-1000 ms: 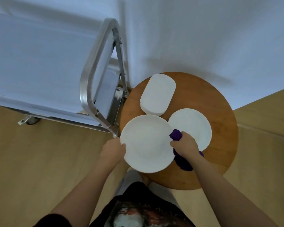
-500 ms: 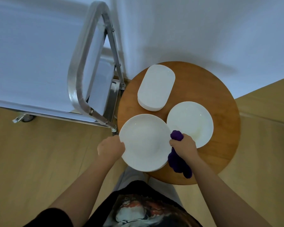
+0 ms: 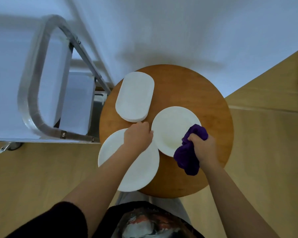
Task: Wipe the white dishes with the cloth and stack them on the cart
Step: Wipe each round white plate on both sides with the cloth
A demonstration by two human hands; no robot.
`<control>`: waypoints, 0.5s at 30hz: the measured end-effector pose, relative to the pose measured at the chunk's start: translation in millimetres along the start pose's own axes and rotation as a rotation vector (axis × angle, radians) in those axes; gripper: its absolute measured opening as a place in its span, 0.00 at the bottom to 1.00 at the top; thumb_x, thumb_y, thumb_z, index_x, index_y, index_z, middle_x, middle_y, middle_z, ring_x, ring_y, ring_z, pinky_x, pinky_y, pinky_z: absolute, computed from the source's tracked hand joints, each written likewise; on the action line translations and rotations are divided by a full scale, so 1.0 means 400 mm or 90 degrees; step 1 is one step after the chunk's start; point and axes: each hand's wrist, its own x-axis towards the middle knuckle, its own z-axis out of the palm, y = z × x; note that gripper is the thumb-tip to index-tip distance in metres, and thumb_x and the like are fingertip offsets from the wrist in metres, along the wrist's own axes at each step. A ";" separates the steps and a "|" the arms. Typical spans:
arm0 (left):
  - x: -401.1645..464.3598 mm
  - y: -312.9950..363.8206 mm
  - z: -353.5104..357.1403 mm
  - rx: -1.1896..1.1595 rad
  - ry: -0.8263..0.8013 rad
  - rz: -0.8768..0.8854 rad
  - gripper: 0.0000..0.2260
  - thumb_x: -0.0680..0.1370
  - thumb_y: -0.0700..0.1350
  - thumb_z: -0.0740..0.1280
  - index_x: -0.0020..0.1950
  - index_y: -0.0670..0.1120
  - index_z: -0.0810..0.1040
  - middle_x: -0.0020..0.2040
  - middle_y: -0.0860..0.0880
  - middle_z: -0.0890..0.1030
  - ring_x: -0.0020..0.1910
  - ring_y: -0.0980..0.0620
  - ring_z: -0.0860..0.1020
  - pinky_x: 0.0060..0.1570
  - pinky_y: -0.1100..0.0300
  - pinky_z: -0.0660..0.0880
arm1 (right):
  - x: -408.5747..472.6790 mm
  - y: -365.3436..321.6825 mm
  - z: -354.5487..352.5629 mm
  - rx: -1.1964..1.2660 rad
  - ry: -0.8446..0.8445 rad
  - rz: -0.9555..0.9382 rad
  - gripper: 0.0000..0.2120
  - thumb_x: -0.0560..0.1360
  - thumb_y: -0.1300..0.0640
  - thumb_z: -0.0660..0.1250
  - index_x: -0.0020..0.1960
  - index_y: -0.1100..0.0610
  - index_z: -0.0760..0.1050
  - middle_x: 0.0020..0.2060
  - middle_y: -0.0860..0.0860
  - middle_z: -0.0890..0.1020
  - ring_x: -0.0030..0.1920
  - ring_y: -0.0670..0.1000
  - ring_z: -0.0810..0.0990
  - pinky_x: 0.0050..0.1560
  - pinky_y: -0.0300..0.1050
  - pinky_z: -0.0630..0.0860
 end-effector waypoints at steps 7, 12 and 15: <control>0.187 0.077 0.113 0.116 -0.049 -0.010 0.09 0.80 0.46 0.62 0.56 0.43 0.76 0.50 0.46 0.80 0.47 0.48 0.80 0.44 0.58 0.76 | 0.091 0.037 -0.029 0.010 -0.014 -0.011 0.07 0.69 0.63 0.68 0.38 0.51 0.75 0.30 0.48 0.80 0.33 0.50 0.78 0.34 0.45 0.76; 0.240 0.062 0.141 0.100 -0.138 -0.052 0.11 0.81 0.49 0.61 0.52 0.42 0.77 0.47 0.45 0.80 0.45 0.48 0.78 0.43 0.57 0.74 | 0.123 0.058 -0.079 -0.015 -0.012 -0.023 0.02 0.69 0.62 0.67 0.40 0.56 0.75 0.32 0.53 0.79 0.32 0.49 0.76 0.32 0.42 0.74; 0.246 0.065 0.136 0.065 -0.156 -0.074 0.12 0.80 0.51 0.62 0.52 0.43 0.76 0.46 0.45 0.78 0.45 0.47 0.77 0.45 0.56 0.74 | 0.134 0.068 -0.106 -0.028 -0.006 -0.019 0.01 0.69 0.62 0.67 0.40 0.58 0.75 0.32 0.53 0.78 0.32 0.50 0.76 0.32 0.42 0.73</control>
